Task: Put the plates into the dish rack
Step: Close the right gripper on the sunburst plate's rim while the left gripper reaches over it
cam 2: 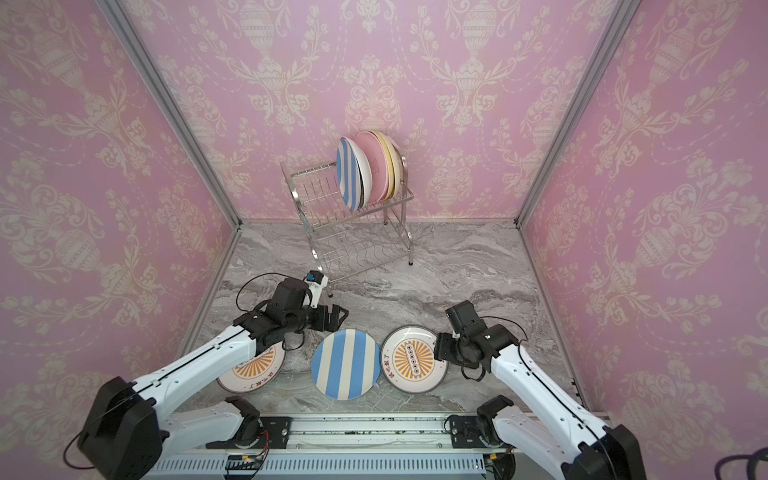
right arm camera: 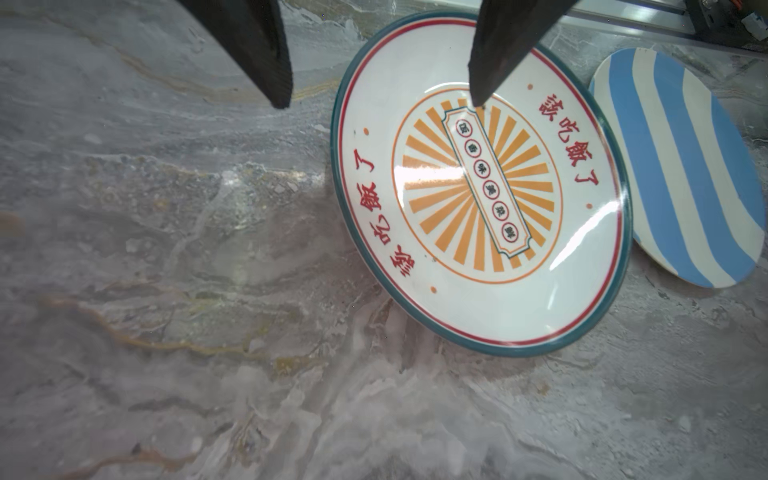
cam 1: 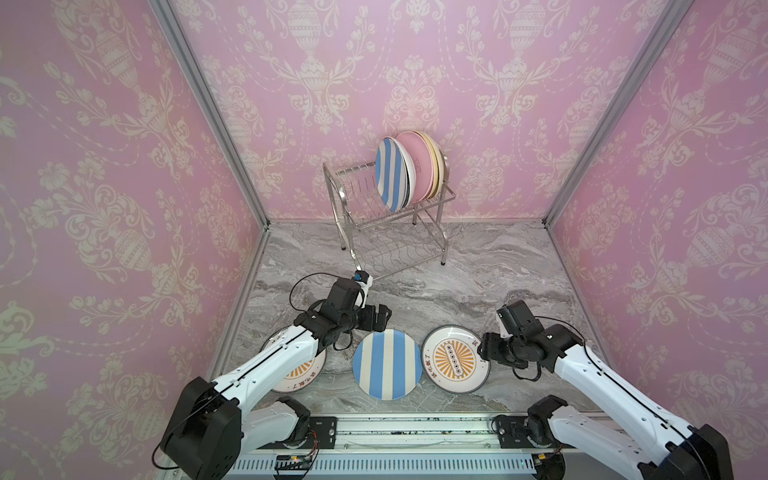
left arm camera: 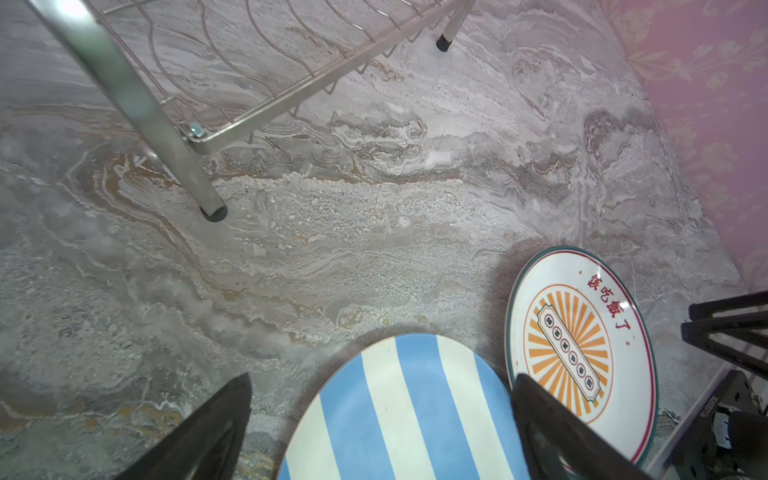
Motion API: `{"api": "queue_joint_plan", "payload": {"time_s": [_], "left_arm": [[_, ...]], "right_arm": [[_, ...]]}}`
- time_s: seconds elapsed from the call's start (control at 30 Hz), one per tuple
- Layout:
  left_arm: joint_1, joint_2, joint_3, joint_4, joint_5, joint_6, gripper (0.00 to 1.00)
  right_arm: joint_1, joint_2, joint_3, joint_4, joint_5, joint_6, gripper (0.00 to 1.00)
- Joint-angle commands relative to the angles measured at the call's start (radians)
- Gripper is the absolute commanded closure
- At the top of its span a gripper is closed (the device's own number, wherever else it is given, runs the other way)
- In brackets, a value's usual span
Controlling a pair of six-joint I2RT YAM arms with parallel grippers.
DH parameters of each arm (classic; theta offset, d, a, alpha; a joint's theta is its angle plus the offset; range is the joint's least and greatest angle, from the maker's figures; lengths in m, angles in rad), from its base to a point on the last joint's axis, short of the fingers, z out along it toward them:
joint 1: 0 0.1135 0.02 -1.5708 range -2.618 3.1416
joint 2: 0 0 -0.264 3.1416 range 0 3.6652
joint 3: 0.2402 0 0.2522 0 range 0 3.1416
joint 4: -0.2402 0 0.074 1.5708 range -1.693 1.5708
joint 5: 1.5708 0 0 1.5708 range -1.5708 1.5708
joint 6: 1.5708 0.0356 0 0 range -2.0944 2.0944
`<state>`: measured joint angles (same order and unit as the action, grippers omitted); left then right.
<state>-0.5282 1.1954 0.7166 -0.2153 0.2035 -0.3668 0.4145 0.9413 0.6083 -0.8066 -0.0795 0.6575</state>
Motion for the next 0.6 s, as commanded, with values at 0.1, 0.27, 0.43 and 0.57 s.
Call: {"api": "queue_joint_plan", "payload": {"time_s": [0.1,0.27,0.43,0.57], "left_arm": [[-0.024,0.051,-0.002,0.034,0.090,0.064,0.01],[-0.081,0.107,0.008,0.071,0.101,0.050,0.01],[-0.114,0.156,0.008,0.130,0.110,0.010,0.01],[-0.138,0.192,0.007,0.163,0.123,-0.002,0.01]], "right_arm": [[0.000,-0.064,-0.057,-0.002,-0.030,0.066,0.36],[0.001,-0.091,-0.142,0.086,-0.073,0.110,0.40],[0.001,-0.133,-0.202,0.103,-0.049,0.135,0.45],[0.000,-0.182,-0.253,0.152,-0.043,0.165,0.49]]}}
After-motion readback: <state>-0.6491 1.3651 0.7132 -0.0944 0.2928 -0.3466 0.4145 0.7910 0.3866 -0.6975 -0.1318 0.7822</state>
